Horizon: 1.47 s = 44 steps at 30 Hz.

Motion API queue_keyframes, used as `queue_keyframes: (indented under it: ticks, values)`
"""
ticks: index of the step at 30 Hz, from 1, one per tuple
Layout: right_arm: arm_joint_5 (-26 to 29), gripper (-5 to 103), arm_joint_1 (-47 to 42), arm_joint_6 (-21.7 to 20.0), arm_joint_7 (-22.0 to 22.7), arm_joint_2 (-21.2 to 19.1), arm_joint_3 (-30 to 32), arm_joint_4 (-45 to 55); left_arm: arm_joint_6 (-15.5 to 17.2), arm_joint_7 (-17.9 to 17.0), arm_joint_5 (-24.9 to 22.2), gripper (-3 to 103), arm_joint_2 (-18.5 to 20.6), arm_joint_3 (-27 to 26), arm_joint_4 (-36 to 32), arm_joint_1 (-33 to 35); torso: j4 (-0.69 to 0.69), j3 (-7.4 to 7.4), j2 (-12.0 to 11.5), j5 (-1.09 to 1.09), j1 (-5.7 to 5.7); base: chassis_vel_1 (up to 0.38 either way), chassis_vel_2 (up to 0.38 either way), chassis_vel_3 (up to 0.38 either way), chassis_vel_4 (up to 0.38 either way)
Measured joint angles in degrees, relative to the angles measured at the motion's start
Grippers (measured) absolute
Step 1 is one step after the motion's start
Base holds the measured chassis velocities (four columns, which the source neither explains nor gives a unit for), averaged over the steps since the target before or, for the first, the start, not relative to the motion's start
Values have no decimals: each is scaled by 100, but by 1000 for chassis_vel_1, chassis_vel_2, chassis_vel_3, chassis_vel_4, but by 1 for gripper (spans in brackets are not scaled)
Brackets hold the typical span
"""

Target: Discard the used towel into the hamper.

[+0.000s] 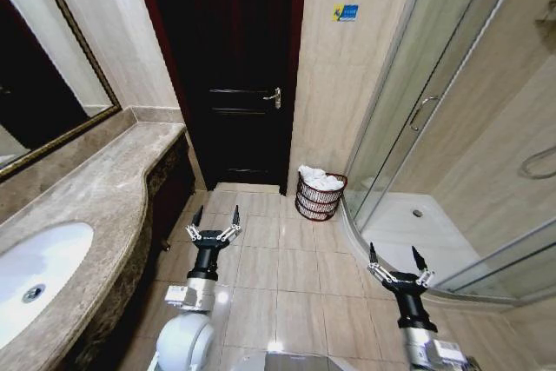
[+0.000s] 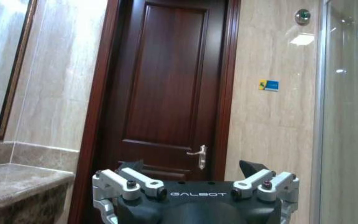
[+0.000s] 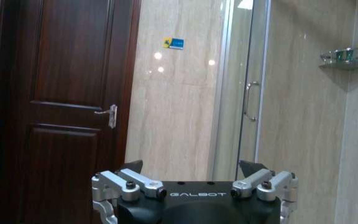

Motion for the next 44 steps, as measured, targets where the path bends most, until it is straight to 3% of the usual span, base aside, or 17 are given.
queue_keyframes:
  ticks: [44]
  values:
    - [0,100,0,0,0,0,0,0,0,0,0,100,0,0,0,0,0,0,0,0,0,0,0,0,0]
